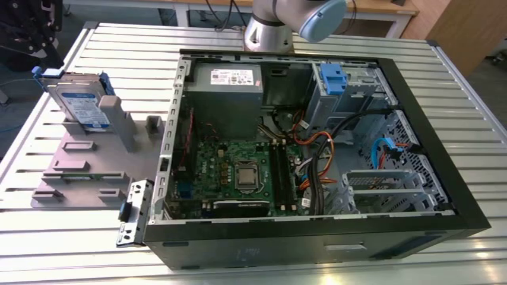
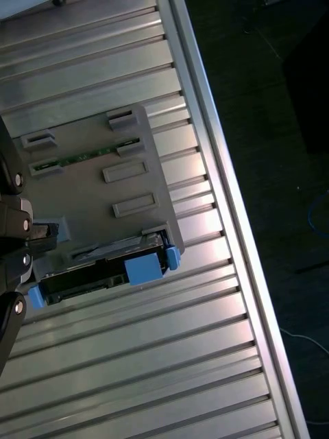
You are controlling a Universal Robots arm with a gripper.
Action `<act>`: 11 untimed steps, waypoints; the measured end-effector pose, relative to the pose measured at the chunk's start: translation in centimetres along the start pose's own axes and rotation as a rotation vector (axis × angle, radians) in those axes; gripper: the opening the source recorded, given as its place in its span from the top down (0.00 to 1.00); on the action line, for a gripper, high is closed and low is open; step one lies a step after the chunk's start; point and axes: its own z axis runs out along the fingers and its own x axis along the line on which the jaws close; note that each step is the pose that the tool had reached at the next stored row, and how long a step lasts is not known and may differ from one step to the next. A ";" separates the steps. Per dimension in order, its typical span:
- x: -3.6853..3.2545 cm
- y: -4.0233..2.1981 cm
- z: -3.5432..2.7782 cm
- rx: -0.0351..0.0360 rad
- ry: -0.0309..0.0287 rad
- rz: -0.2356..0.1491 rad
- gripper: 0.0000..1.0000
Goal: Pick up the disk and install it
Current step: 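Pick up the disk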
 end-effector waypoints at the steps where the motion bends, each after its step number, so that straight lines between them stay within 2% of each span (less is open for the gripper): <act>1: 0.00 0.00 0.00 0.0000 0.0000 -0.001 0.89; 11: 0.00 0.00 0.00 -0.0002 0.0002 -0.008 0.89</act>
